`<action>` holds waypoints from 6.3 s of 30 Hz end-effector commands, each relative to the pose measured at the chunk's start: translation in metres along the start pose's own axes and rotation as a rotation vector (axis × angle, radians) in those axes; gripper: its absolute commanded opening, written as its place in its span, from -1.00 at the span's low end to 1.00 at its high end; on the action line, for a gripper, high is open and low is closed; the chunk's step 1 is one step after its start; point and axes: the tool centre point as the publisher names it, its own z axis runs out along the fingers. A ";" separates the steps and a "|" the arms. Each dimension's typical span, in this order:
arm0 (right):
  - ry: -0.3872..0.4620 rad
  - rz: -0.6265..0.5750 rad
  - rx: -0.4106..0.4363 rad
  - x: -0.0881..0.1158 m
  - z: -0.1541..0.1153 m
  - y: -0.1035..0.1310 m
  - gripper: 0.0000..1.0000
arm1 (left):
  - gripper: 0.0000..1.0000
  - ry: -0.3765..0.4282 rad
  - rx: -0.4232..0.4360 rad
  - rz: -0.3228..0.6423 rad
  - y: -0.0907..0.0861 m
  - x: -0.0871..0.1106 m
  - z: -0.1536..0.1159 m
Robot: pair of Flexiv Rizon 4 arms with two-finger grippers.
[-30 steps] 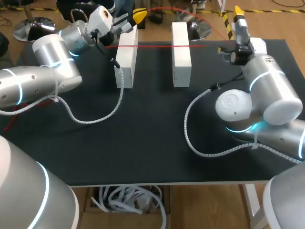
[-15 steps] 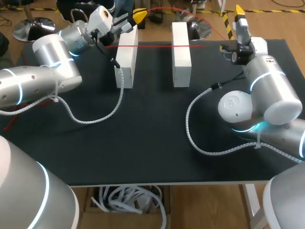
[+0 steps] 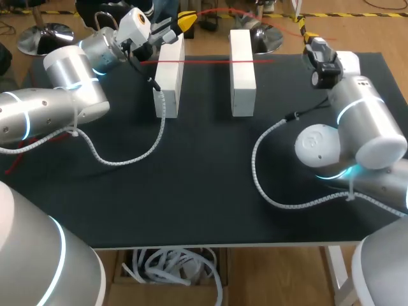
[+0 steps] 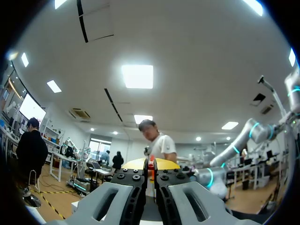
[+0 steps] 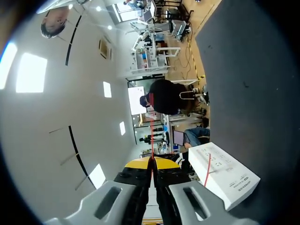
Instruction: Grab the tape and strap the tape.
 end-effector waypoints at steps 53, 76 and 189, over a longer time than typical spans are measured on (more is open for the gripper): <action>0.015 -0.102 0.011 0.010 0.000 0.000 -1.00 | -1.00 -0.046 -0.865 0.038 -0.008 0.003 0.001; 0.015 -0.102 0.011 0.010 0.000 0.000 -1.00 | -1.00 -0.025 -0.977 0.095 -0.007 0.006 0.013; -0.162 -1.619 0.521 0.042 0.004 0.003 -1.00 | -1.00 0.037 -1.924 -0.034 0.059 0.013 0.069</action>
